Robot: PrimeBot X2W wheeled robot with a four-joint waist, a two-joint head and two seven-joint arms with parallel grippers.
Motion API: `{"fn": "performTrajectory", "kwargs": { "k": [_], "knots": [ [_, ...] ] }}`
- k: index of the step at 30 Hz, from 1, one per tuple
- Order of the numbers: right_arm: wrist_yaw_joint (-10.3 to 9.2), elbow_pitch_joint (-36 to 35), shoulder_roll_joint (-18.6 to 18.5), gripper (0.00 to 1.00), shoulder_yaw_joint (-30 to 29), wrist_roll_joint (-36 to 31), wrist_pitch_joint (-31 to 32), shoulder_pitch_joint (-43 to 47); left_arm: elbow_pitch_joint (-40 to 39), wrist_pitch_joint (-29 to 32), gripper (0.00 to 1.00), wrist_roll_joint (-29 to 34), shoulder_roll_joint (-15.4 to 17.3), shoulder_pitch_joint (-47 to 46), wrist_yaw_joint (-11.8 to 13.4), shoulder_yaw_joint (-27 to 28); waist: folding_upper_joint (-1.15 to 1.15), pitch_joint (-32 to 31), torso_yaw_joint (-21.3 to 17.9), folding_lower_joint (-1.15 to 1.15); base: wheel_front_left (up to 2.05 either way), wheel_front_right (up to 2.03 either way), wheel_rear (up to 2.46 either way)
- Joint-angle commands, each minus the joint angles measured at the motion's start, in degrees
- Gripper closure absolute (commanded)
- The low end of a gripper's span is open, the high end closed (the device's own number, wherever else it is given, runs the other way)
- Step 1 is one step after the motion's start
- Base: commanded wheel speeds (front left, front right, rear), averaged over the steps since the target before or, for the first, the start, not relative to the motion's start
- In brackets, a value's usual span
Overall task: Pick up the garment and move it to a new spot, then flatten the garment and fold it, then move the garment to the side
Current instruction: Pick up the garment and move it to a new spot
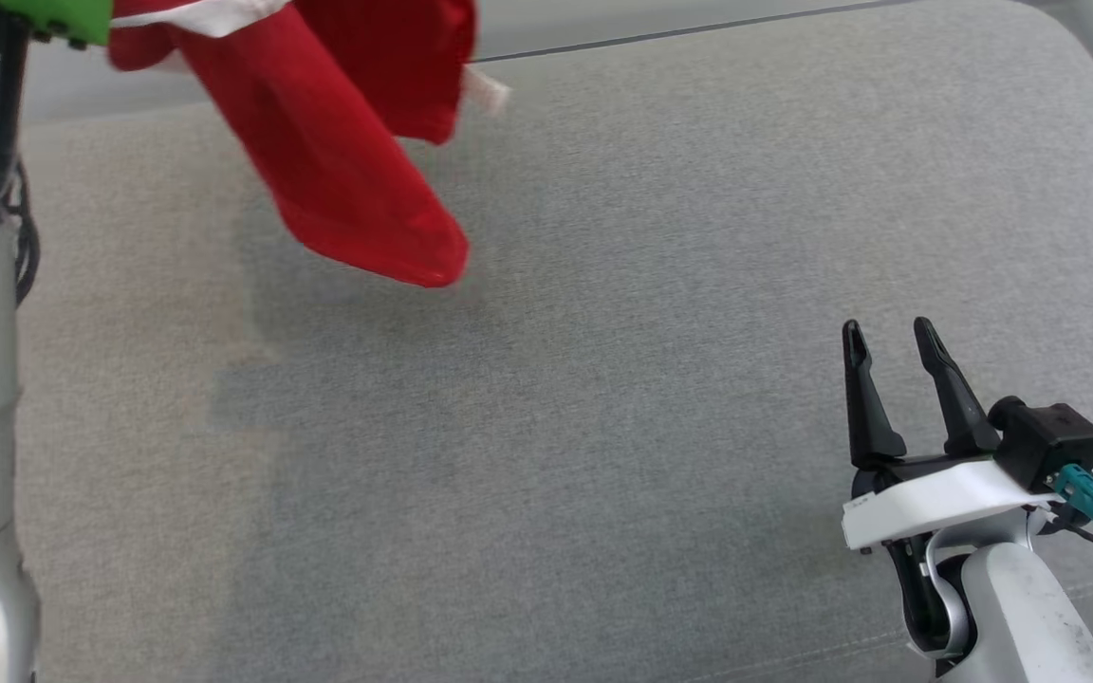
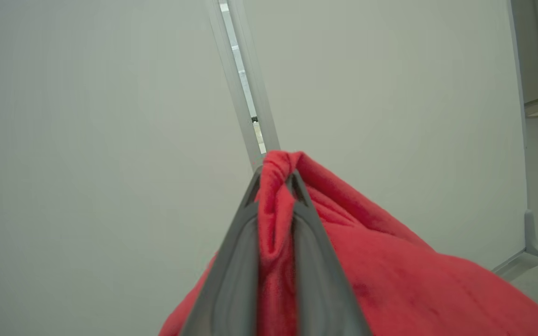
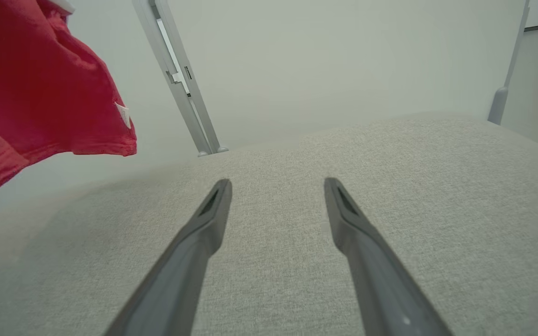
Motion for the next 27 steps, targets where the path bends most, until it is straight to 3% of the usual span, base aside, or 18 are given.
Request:
{"fn": "performTrajectory", "kwargs": {
  "k": [1, 5, 10, 25, 26, 27],
  "knots": [
    [0.00, 0.0, 0.2, 0.00, 0.0, 0.1, -0.2, 0.2, -0.7, 0.4, 1.00, -0.9, -1.1, -1.3, -0.1, -0.7, 0.00, -0.7, -3.7, 0.00, 0.00, 0.00, 0.00],
    [0.00, -0.3, 0.9, 0.00, -0.1, 0.4, -0.2, 0.3, -1.3, 0.2, 1.00, -1.6, -4.8, -1.7, 0.5, -2.6, 0.00, -0.1, -6.8, 0.00, 0.00, 0.00, 0.00],
    [0.00, -0.6, 1.3, 0.00, -0.5, 0.7, -0.2, 0.3, 0.4, -1.5, 1.00, -2.8, -7.9, 4.2, 1.4, -4.5, 0.00, 0.9, -8.9, 0.00, 0.00, 0.00, 0.00],
    [0.00, 0.2, 1.6, 0.00, 0.6, -0.3, -0.2, 0.5, 13.9, -16.5, 1.00, -7.3, -15.2, 30.3, 4.8, -8.3, 0.00, 0.2, -7.7, 0.00, 0.00, 0.00, 0.00],
    [0.00, 0.2, 1.5, 0.00, 0.7, -0.4, -0.2, 0.6, 14.6, -17.4, 0.34, -7.5, -15.5, 31.0, 4.8, -8.8, 0.00, 0.1, -7.5, 0.00, 0.00, 0.00, 0.00],
    [0.00, 0.3, 1.3, 0.00, 0.8, -0.5, -0.2, 0.8, 15.5, -18.4, 0.00, -7.5, -15.8, 31.7, 4.4, -10.0, 0.00, -0.3, -7.1, 0.00, 0.00, 0.00, 0.00]
  ]
}}
